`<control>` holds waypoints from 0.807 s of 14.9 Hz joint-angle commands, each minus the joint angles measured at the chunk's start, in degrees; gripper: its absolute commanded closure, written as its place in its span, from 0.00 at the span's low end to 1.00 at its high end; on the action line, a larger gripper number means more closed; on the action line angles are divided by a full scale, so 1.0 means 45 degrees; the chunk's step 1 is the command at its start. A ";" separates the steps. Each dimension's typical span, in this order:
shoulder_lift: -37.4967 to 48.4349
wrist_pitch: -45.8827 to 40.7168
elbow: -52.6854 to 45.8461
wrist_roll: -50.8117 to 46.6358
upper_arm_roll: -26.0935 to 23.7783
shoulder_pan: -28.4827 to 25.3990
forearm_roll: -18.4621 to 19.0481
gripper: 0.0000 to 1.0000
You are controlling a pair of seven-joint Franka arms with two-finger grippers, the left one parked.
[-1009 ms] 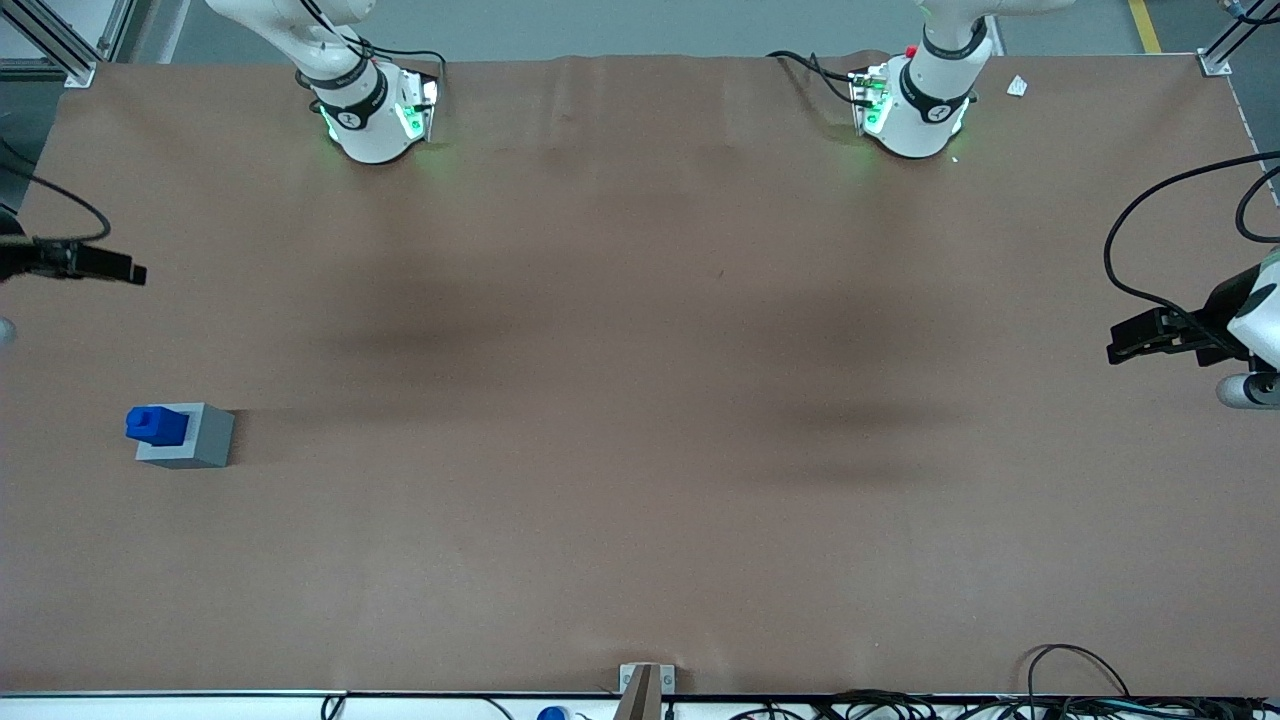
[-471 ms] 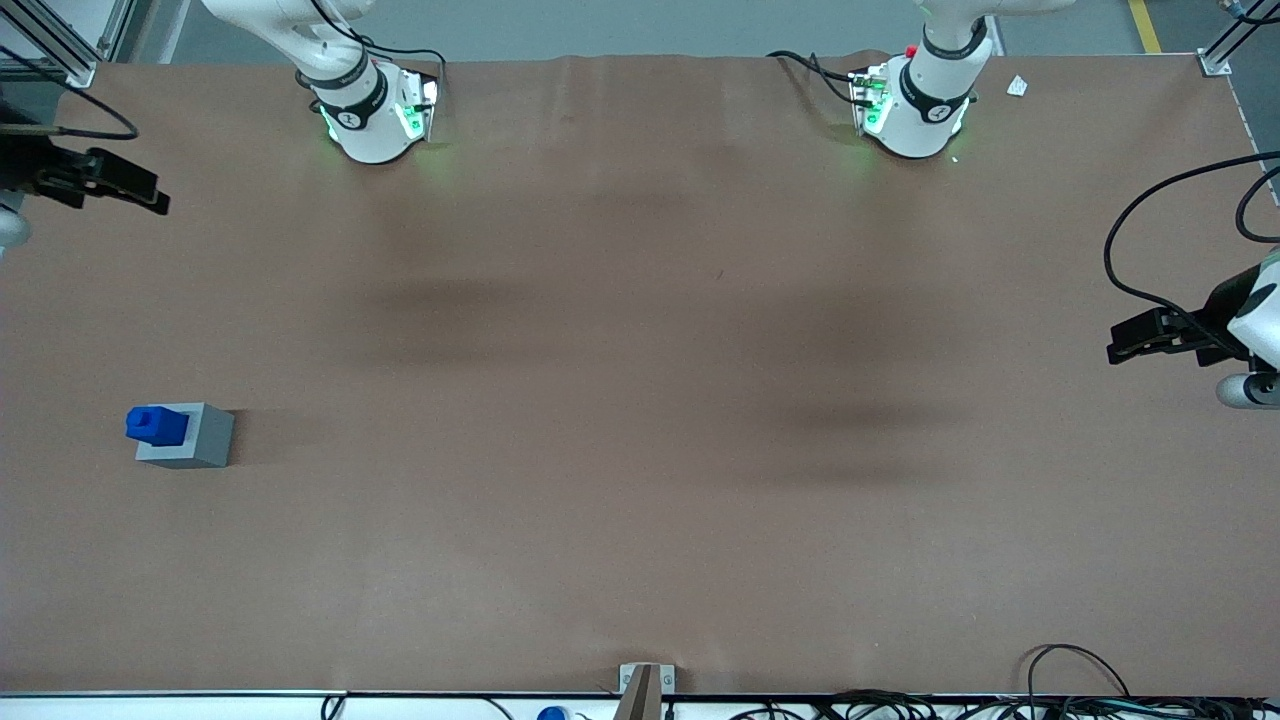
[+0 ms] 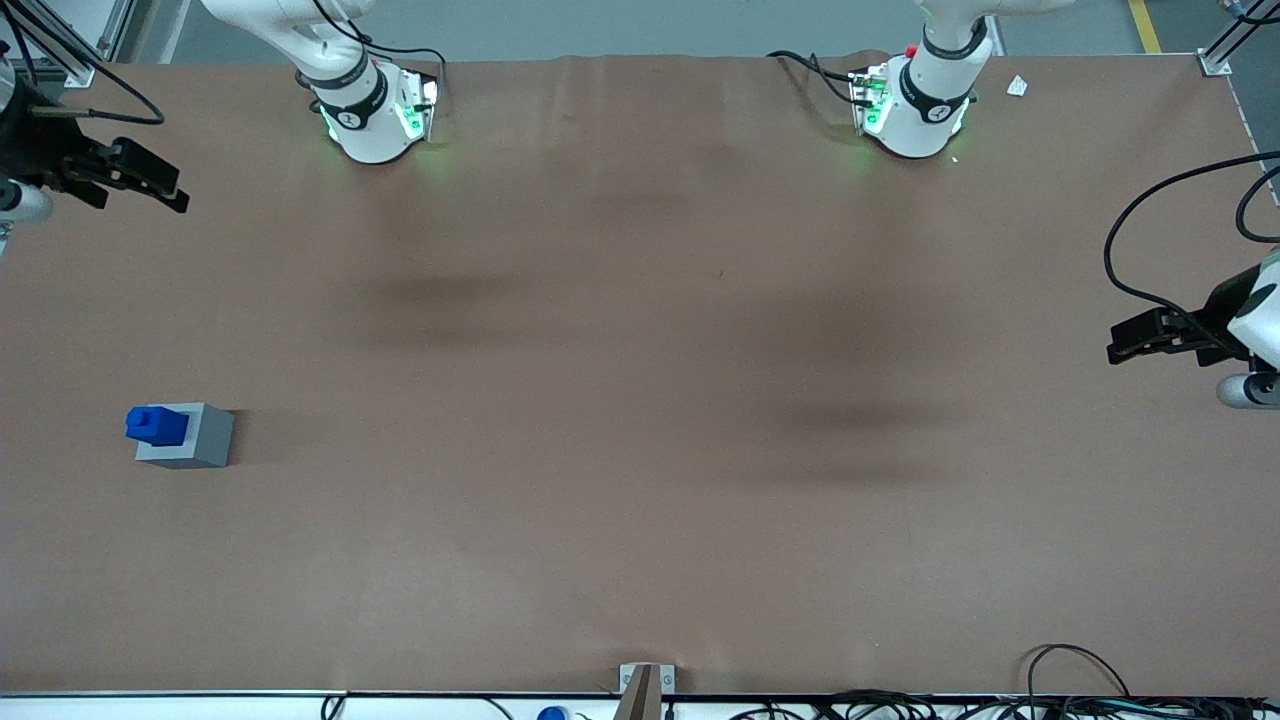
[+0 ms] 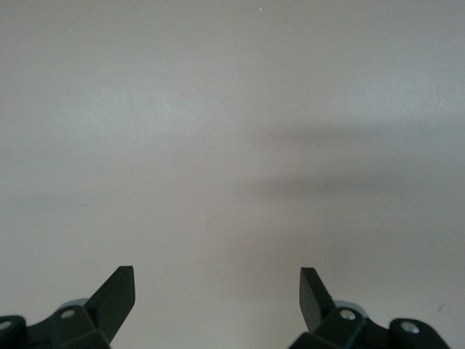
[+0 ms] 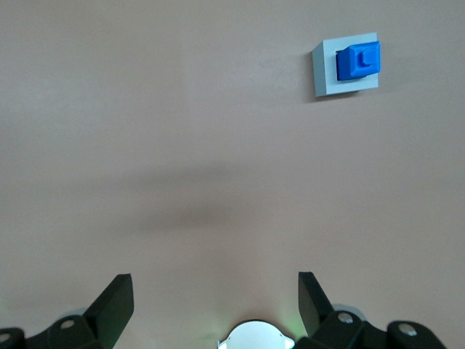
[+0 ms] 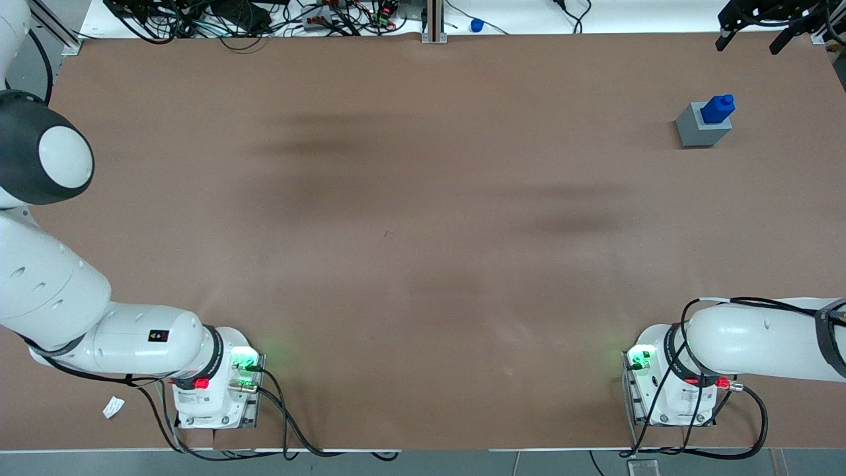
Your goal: Insert blue part into gray base with right arm
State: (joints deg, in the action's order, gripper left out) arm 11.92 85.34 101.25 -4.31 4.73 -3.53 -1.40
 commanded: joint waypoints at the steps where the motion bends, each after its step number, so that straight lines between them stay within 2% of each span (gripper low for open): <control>1: 0.0008 0.0040 -0.0214 0.0158 0.0141 0.0217 -0.0041 0.00; 7: -0.1748 -0.1305 -0.2575 0.0197 0.0024 0.0141 0.0057 0.00; 12: -0.1946 -0.1347 -0.2773 0.1135 0.0024 0.0141 0.0056 0.00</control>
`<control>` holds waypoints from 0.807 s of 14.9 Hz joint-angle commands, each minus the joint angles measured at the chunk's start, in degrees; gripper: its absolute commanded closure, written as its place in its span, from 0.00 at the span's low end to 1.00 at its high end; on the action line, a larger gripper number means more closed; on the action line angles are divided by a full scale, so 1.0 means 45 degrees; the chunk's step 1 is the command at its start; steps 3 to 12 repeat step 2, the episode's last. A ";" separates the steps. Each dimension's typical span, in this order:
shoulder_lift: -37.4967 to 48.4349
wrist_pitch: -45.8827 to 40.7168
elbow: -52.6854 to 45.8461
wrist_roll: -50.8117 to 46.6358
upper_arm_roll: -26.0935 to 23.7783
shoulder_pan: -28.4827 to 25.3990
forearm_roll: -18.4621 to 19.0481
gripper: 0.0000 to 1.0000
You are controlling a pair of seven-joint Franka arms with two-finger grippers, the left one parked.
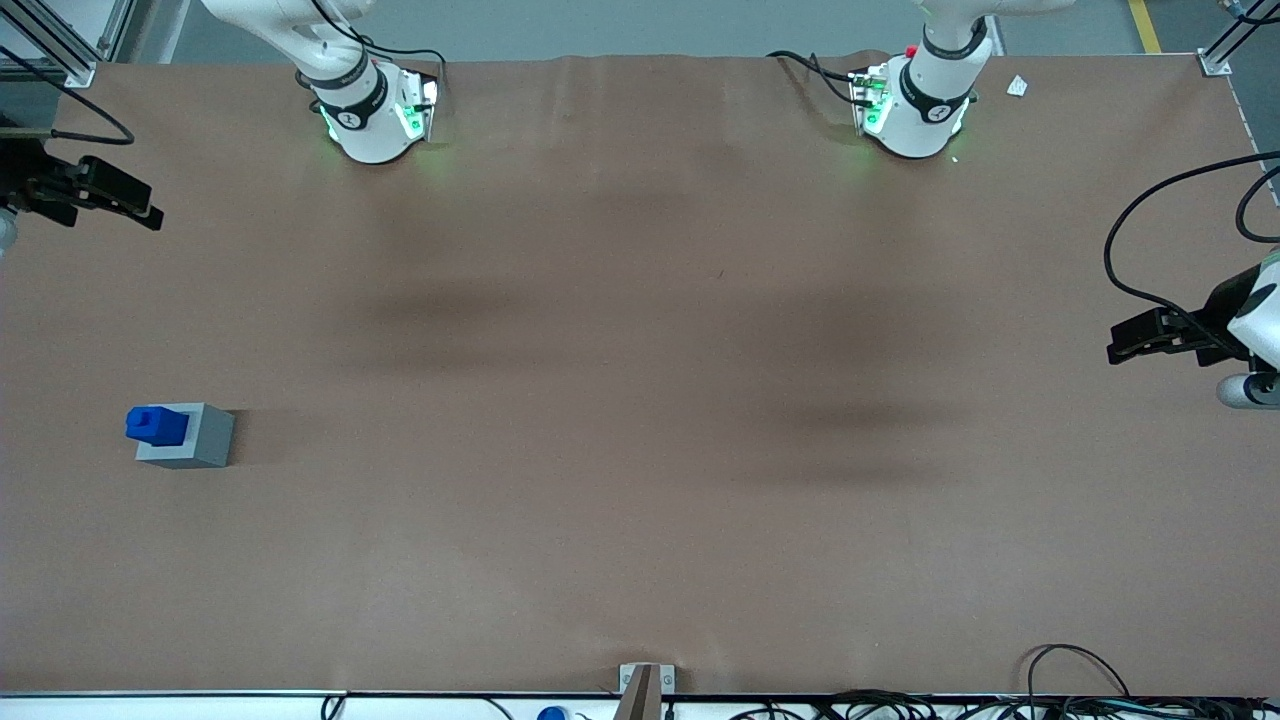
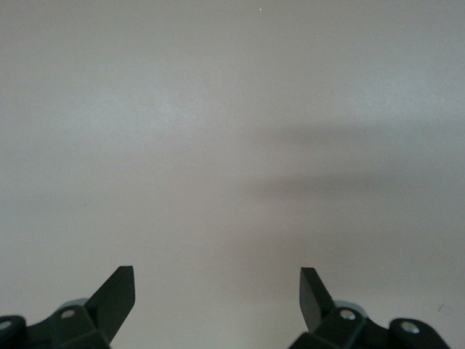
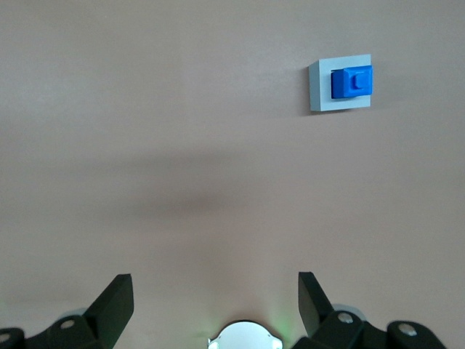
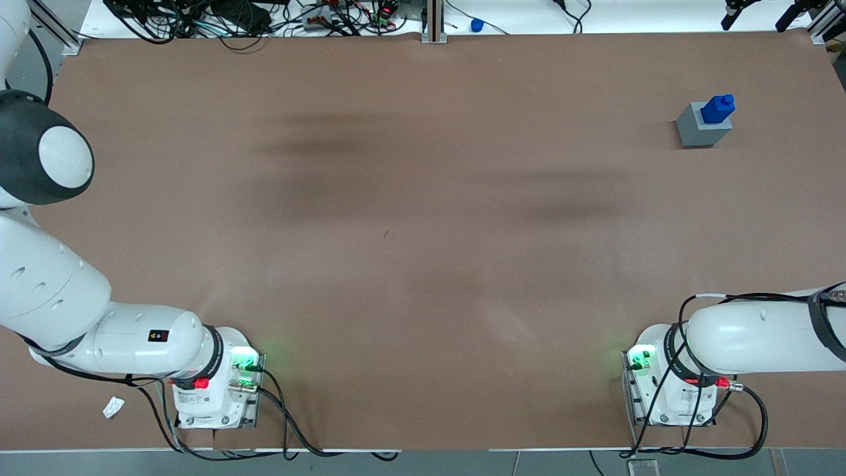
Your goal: Insert blue part into gray base with right arm
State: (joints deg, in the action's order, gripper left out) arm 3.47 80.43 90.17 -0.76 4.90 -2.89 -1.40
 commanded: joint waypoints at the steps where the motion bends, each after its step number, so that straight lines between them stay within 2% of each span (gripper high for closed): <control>1: -0.0068 -0.0236 -0.0292 0.0287 -0.0014 -0.0002 0.0056 0.00; 12: -0.0068 -0.0236 -0.0273 0.0267 -0.0014 -0.0021 0.0056 0.00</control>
